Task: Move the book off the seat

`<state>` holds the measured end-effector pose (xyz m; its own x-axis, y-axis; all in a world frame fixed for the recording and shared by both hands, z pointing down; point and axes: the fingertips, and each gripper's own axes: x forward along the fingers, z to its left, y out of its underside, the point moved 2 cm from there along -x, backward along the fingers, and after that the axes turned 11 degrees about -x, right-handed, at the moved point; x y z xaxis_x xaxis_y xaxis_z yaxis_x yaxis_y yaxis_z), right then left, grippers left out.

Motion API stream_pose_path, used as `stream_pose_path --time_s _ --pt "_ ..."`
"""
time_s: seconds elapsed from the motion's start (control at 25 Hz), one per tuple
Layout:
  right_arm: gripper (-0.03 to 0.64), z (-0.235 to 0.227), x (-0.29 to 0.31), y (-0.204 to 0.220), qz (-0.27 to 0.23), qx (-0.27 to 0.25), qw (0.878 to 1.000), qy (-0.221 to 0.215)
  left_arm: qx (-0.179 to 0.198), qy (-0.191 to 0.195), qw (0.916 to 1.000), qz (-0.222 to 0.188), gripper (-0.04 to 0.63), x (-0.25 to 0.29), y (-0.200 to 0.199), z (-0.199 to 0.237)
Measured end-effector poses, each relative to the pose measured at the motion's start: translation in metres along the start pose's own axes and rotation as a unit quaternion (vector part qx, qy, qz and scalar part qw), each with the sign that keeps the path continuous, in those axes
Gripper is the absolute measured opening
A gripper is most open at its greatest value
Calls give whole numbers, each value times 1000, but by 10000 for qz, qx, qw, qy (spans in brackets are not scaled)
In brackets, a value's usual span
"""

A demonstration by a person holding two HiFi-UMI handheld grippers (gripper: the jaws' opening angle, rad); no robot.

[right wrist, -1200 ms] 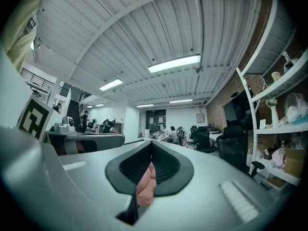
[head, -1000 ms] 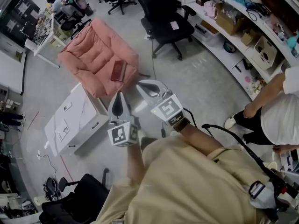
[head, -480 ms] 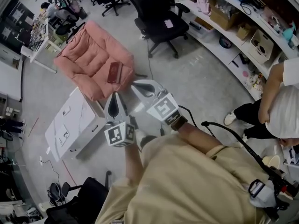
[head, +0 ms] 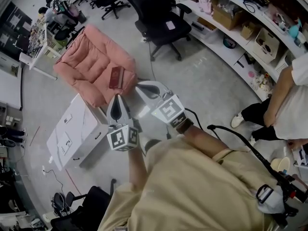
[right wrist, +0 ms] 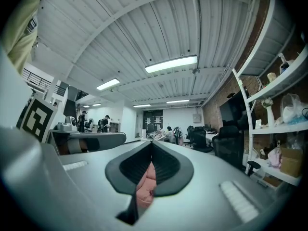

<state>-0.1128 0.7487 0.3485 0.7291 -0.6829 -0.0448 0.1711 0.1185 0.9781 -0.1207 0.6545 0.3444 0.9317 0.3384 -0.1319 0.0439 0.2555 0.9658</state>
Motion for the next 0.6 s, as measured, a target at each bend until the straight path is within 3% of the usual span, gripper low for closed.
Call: stream_pose_path --time_s 0.6 --pt "6 -9 7 7 57 81 9999 -39 -31 -35 10000 24 3 12 2 3"
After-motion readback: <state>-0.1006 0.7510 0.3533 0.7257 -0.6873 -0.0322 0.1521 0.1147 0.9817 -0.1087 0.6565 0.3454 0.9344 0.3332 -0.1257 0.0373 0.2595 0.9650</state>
